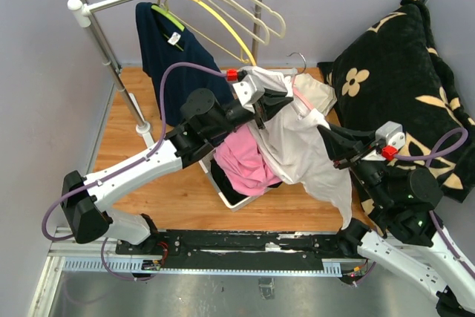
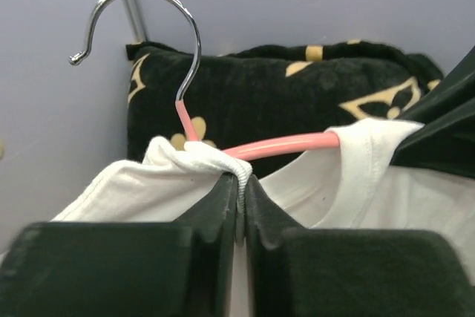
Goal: Remove the t-shirt from the hanger
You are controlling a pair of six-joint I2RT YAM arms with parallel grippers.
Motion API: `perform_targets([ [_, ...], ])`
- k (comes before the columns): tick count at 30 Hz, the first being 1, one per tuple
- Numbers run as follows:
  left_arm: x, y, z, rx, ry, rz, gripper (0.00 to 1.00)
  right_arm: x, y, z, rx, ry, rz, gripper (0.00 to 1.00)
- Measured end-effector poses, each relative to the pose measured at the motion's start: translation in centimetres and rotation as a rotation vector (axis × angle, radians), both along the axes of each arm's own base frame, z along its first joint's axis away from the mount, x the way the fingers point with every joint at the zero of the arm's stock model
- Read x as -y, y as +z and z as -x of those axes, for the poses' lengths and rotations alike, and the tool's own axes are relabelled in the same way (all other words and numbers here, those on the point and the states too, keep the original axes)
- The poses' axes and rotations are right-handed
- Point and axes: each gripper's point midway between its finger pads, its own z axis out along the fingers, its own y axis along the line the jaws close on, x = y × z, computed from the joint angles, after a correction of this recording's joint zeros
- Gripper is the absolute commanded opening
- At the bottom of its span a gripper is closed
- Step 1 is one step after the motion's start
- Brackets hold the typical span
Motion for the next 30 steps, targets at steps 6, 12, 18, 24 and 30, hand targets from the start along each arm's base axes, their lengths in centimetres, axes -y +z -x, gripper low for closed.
perform_targets([
  [6, -0.5, -1.7, -1.4, -0.060, 0.082, -0.037, 0.76, 0.1, -0.4, -0.2, -0.005, -0.008, 0.001, 0.01],
  [12, -2.2, -2.4, -2.1, -0.077, 0.166, -0.015, 0.78, 0.1, -0.9, -0.2, -0.005, -0.014, 0.009, 0.01],
  [18, -2.8, 0.4, -1.8, -0.027, 0.172, 0.059, 0.78, 0.0, -1.2, -0.2, -0.003, -0.011, 0.018, 0.01],
  [24, -1.2, 3.3, -2.7, 0.014, 0.160, 0.095, 0.76, -0.2, -1.5, -0.2, -0.003, -0.004, 0.027, 0.01],
  [30, 1.2, 2.3, -4.2, -0.005, 0.145, 0.057, 0.62, -0.2, -1.5, -0.2, 0.002, -0.003, 0.030, 0.01],
])
